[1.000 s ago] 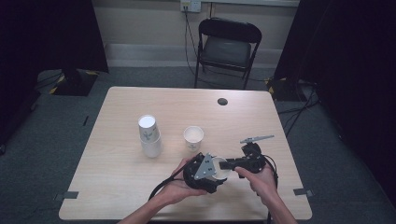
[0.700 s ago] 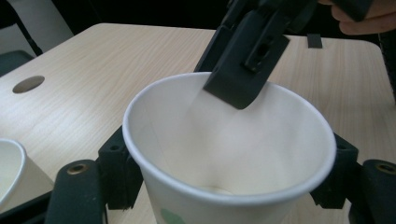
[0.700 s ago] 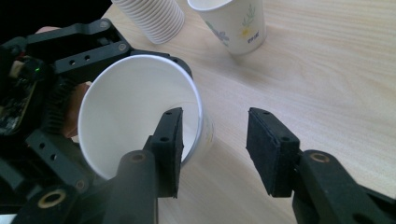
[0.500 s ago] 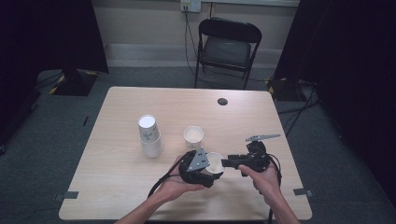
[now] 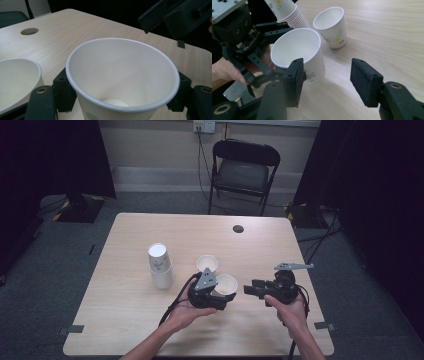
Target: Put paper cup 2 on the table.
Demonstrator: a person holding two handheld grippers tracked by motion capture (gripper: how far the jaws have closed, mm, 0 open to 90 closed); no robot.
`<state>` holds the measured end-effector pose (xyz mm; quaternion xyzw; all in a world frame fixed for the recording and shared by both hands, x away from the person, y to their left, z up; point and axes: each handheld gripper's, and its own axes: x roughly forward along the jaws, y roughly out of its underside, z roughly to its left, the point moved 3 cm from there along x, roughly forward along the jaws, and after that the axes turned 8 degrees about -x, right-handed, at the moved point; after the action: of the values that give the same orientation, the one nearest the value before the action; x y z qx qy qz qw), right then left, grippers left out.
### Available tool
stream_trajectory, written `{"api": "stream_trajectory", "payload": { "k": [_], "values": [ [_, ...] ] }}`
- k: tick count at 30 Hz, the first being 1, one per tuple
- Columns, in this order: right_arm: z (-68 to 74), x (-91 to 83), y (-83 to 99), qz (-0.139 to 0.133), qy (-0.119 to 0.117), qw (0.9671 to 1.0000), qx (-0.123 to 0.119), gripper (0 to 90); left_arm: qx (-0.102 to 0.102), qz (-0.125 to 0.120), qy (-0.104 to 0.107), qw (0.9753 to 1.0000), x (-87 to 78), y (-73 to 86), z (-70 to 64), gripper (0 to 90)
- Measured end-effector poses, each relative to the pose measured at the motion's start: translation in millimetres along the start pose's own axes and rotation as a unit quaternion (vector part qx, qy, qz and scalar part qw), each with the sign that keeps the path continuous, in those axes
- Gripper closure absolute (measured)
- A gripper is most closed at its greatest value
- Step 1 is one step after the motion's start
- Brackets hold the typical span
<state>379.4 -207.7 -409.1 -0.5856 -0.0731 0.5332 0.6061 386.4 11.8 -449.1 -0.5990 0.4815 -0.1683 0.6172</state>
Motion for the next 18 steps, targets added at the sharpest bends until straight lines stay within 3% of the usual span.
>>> {"api": "stream_trajectory", "payload": {
  "k": [3, 7, 9, 11, 13, 18],
  "values": [
    [-4.0, -4.3, 2.9, -0.001, 0.014, 0.9999, 0.002, 43.0, -0.016, -0.004, -0.004, 0.9999, 1.0, -2.7, 6.3, 27.3],
    [-8.3, -8.7, 7.5, -0.003, 0.023, 0.9997, 0.003, 42.6, -0.015, 0.002, -0.017, 0.9997, 8.4, -5.2, 12.3, 27.7],
    [-8.9, -9.7, 9.0, -0.002, 0.025, 0.9997, 0.002, 42.3, -0.038, -0.003, -0.008, 0.9992, 15.7, -7.7, 14.9, 27.9],
    [-9.2, -10.2, 10.1, -0.002, 0.026, 0.9997, 0.0, 42.2, -0.04, -0.008, -0.012, 0.9991, 21.3, -8.8, 17.0, 27.9],
    [-9.6, -10.5, 11.6, -0.003, 0.029, 0.9996, 0.001, 42.2, -0.053, -0.013, -0.015, 0.9984, 27.5, -8.8, 19.7, 27.9],
    [-14.7, -12.5, 19.5, -0.002, 0.035, 0.9994, 0.005, 42.2, -0.038, 0.0, -0.031, 0.9988, 38.8, -10.7, 23.1, 27.2]
  ]
}}
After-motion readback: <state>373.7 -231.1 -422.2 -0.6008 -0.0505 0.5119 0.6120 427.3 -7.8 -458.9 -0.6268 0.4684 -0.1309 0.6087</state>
